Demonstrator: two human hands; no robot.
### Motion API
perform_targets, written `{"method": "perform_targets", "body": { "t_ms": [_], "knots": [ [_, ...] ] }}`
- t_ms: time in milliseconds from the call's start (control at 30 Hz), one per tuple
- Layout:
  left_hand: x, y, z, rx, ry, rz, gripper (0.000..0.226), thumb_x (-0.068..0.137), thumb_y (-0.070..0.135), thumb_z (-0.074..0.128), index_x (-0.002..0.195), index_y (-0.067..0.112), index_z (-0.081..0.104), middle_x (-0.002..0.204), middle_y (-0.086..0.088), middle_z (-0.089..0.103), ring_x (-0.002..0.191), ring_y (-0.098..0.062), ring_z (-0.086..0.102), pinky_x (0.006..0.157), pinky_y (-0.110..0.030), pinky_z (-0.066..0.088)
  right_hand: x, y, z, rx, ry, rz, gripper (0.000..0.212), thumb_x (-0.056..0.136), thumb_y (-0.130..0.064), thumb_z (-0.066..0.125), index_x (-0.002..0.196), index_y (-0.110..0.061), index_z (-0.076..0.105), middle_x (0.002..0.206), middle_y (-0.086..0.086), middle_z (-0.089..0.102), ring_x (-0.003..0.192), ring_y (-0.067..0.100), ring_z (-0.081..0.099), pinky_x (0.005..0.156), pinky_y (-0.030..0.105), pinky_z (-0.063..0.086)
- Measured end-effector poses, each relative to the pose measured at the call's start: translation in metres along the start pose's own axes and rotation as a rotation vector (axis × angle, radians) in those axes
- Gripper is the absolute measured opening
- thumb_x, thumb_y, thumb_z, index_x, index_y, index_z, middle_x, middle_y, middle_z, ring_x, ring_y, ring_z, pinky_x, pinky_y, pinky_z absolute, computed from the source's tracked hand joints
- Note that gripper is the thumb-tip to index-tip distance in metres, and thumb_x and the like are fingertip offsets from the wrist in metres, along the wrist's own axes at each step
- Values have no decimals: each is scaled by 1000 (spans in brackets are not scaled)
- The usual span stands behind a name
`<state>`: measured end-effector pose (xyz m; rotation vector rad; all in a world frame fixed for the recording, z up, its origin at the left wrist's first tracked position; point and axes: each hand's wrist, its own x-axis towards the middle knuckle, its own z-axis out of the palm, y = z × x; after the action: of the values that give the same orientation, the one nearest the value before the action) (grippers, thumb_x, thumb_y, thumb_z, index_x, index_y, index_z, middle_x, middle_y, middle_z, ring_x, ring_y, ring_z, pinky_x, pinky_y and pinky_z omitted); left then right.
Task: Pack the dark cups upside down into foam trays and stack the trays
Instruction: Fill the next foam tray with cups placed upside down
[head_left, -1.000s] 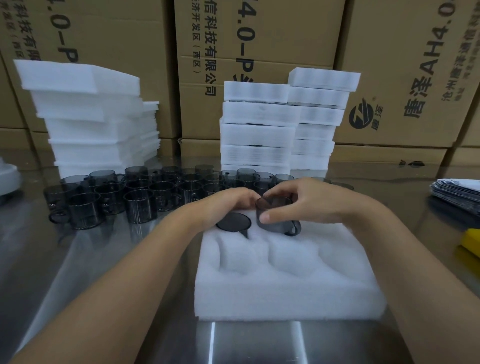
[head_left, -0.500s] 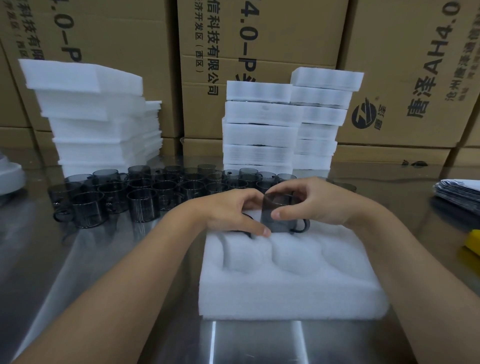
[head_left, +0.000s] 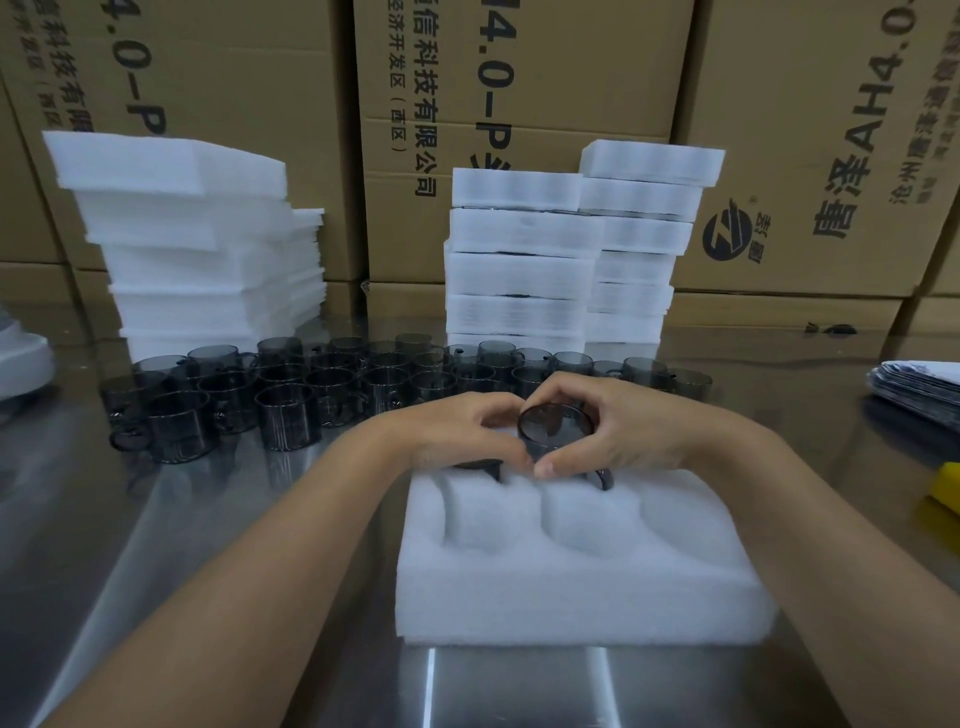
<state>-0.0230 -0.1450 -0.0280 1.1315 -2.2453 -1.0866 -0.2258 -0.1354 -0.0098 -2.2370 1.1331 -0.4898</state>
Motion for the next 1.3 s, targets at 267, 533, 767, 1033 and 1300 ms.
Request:
{"method": "perform_targets", "body": {
  "t_ms": [267,533,767,1033,1300],
  "knots": [
    [-1,3,1,15,57,-72,45,74,44,51,117,38,62,124,11,61,118,-10,54,107,-39,36,-3,0,1,-121,7,129,59,43,-77,67,97,-54,59,112,-20,38,91,-6,53,71,11,40],
    [-1,0,-1,101,45,-113,49,85,52,60,130,35,54,132,15,54,127,-7,45,110,-31,31,-5,14,2,127,523,161,55,79,-77,37,86,-36,73,87,-16,70,91,-5,59,73,17,39],
    [-1,2,-1,110,51,-131,52,85,60,57,132,38,52,136,17,52,128,-6,44,112,-33,30,-7,24,2,-65,375,320,66,83,-73,37,94,-21,77,93,-8,72,93,9,64,79,27,45],
    [-1,3,-2,136,41,-105,67,74,64,60,134,35,50,129,19,55,122,-1,49,101,-21,36,-5,27,2,-143,306,334,76,79,-75,45,101,-6,66,73,-2,49,64,12,42,63,28,30],
    [0,0,-3,162,50,-63,50,83,53,64,129,36,55,124,19,60,116,4,53,106,-27,39,-6,25,1,-38,242,263,40,70,-73,59,66,-35,70,77,0,63,72,13,54,70,31,42]
  ]
}}
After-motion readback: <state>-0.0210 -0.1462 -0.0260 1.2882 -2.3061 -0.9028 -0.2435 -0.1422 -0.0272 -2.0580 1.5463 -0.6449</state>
